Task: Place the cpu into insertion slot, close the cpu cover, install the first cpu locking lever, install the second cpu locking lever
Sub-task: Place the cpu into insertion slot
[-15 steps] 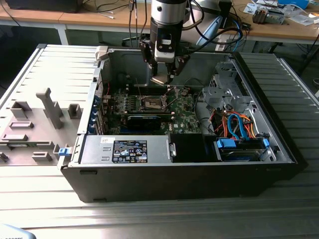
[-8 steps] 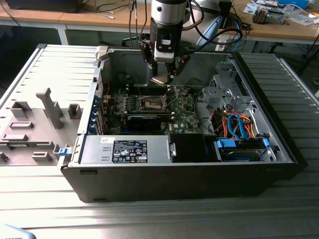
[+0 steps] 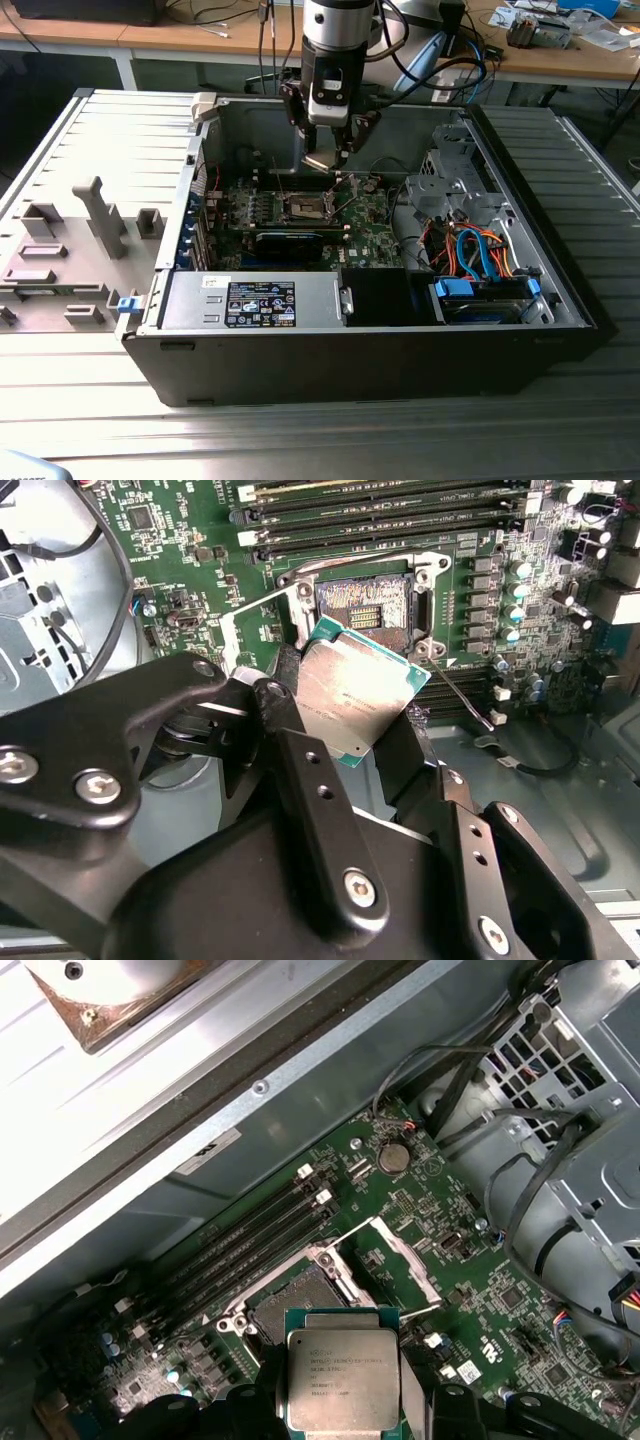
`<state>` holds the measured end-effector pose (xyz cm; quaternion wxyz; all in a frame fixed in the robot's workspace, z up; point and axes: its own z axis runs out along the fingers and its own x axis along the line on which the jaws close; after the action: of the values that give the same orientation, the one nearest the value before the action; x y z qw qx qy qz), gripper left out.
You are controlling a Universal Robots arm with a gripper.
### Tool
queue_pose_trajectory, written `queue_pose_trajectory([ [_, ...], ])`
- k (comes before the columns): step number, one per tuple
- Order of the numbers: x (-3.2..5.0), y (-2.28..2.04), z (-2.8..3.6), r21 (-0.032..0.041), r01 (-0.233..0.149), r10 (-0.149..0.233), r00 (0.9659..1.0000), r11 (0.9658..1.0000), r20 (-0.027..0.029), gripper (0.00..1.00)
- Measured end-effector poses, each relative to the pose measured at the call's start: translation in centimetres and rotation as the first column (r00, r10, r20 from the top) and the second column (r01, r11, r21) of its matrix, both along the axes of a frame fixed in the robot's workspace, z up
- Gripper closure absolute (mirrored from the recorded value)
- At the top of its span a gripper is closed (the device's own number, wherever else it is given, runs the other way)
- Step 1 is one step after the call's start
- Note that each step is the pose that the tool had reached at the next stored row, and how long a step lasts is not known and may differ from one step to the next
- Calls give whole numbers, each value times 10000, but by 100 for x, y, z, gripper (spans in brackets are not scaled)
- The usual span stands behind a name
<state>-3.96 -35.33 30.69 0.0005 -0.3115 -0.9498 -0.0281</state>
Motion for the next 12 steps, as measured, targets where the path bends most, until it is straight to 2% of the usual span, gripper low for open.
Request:
queue_pose_trajectory([
  [12, 0, 0, -7, 1, 181, -181, 9998, 9998, 0, 46],
])
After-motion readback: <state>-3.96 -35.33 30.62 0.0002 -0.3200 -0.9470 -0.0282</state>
